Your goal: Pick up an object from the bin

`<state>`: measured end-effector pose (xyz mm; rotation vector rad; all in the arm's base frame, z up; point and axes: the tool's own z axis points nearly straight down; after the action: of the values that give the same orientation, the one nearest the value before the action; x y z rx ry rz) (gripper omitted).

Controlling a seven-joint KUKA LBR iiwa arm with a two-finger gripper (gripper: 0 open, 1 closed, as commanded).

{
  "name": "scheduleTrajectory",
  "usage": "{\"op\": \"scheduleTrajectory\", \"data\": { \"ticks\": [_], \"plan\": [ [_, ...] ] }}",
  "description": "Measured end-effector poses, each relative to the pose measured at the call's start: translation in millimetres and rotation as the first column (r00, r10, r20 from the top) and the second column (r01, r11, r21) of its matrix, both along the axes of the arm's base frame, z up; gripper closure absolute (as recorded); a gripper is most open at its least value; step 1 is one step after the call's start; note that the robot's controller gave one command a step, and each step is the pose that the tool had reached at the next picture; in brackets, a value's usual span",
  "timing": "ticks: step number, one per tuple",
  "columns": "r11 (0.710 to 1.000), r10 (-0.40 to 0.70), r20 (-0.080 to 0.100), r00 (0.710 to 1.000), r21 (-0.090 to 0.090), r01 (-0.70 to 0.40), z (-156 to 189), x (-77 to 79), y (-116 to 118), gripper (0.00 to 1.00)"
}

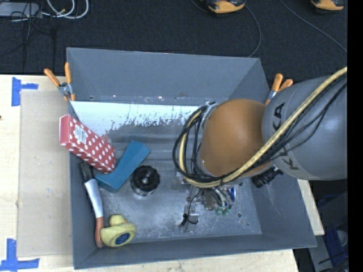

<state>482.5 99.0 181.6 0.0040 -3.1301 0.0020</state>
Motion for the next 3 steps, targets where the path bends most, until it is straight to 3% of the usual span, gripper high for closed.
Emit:
{"op": "scheduleTrajectory", "data": {
  "ticks": [1, 2, 3],
  "plan": [
    [1.000, -0.004, 0.009, 1.000, 0.001, 0.004, 4.2, 1.8, -0.6, 0.00],
    [0.997, 0.078, 0.009, 0.997, 0.002, -0.078, -36.2, 32.4, -29.8, 0.00],
    [0.997, 0.079, -0.001, 0.997, -0.002, -0.079, -53.1, 52.1, -21.5, 0.00]
  ]
}}
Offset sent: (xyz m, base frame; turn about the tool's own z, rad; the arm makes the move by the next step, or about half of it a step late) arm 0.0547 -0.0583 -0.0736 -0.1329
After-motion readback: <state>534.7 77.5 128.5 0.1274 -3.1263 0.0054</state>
